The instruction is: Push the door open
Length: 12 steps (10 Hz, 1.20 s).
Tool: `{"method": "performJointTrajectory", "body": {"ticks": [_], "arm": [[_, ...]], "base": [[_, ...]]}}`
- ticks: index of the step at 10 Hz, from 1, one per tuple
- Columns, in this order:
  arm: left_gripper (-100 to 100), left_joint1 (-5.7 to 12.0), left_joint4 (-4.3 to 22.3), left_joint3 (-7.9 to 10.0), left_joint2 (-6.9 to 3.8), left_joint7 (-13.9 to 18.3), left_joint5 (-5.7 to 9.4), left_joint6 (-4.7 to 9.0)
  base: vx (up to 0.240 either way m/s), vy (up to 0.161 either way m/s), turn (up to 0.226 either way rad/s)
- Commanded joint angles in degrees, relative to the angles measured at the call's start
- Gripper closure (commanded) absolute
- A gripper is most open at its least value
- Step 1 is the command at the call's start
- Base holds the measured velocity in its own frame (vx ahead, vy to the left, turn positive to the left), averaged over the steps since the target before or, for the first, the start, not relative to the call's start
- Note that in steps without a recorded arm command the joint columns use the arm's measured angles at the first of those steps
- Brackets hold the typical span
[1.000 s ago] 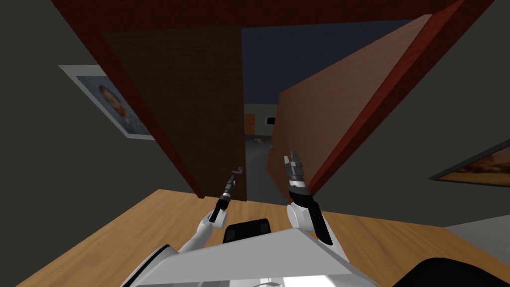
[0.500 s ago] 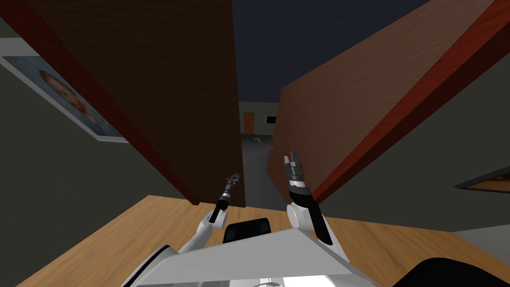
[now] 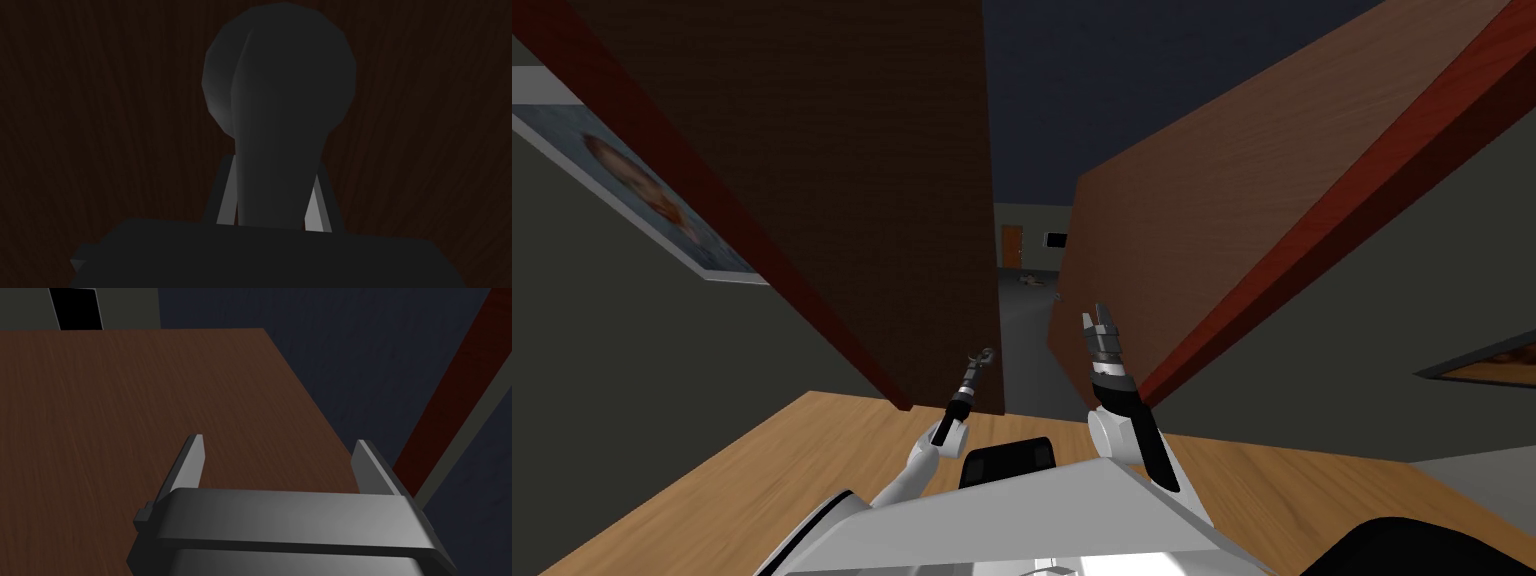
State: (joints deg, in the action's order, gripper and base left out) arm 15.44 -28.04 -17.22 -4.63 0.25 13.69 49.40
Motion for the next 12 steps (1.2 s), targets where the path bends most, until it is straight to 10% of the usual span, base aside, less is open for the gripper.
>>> {"method": "performJointTrajectory", "body": {"ticks": [1,12], "arm": [[100,-0.29,0.10,-0.12,0.12,0.02,-0.05,0.07],[100,-0.17,0.75,5.26,-1.43,-1.88,2.77,0.09]], "base": [[0.000,0.000,0.000],[0.150,-0.070,0.035]]}}
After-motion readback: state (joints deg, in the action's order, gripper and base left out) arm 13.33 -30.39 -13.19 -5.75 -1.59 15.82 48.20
